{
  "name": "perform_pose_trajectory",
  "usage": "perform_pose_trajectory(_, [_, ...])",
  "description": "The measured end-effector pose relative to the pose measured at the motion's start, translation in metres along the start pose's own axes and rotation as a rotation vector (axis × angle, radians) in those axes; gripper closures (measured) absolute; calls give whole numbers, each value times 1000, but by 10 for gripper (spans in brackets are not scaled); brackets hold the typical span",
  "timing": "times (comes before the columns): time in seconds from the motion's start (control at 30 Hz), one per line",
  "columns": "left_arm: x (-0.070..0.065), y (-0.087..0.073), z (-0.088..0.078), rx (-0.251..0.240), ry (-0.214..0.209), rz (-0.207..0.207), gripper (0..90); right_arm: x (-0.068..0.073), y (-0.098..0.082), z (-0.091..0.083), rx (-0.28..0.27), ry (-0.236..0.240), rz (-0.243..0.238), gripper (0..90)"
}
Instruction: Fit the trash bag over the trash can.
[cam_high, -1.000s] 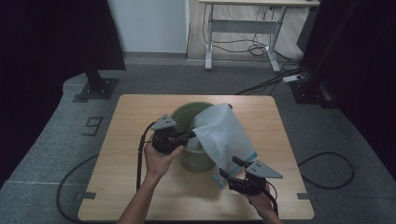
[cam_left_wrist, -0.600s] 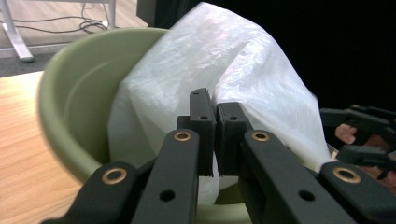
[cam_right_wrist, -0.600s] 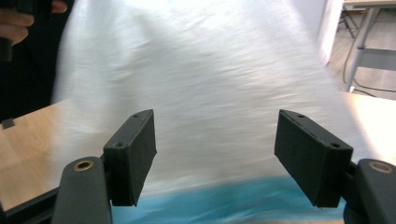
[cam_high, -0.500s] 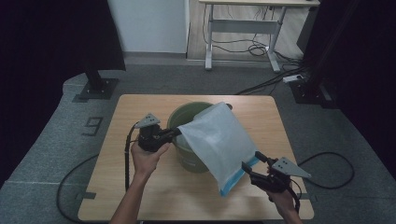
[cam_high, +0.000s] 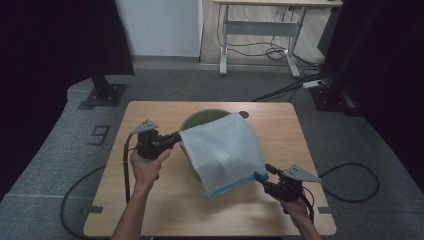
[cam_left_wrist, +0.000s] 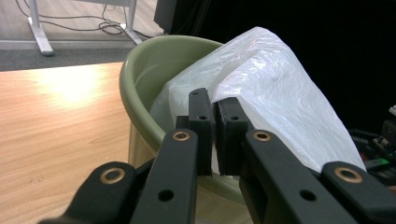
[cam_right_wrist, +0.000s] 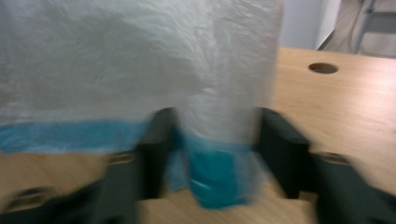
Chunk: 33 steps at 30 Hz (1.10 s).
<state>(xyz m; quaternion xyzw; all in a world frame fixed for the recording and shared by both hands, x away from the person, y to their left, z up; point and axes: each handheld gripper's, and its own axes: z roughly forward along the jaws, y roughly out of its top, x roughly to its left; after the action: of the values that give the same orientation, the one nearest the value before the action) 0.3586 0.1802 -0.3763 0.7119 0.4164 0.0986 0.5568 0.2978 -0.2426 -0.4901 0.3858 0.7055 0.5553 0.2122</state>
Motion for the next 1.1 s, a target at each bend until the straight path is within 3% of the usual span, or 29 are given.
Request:
perform_pose_trajectory(0.1, [-2,1,0,0,-4,6,853,-1,0,-1,-23,-14,5,780])
perform_pose_trajectory(0.2, [-5,2,4,3,-11,14,851,-3,6,-7,-48,-23,-8,866])
perform_pose_trajectory(0.27, [-7,3,8,5,-20,16,849,-5,18,-19,-90,-52,-11,872])
perform_pose_trajectory(0.5, [-18,3,30,38,-50,23,841,-13,52,-44,-170,-70,-1,871])
perform_pose_trajectory(0.63, [-29,-1,40,66,-59,54,791,-15,61,-51,-199,-86,3,871])
perform_pose_trajectory(0.73, [-30,-1,35,63,-74,55,715,-17,61,-52,-194,-94,8,871])
perform_pose_trajectory(0.87, [-29,0,17,6,-9,72,437,-19,60,-51,-181,-127,11,872])
perform_pose_trajectory(1.1, [-18,0,-11,-23,22,59,293,-20,57,-46,-159,-163,37,873])
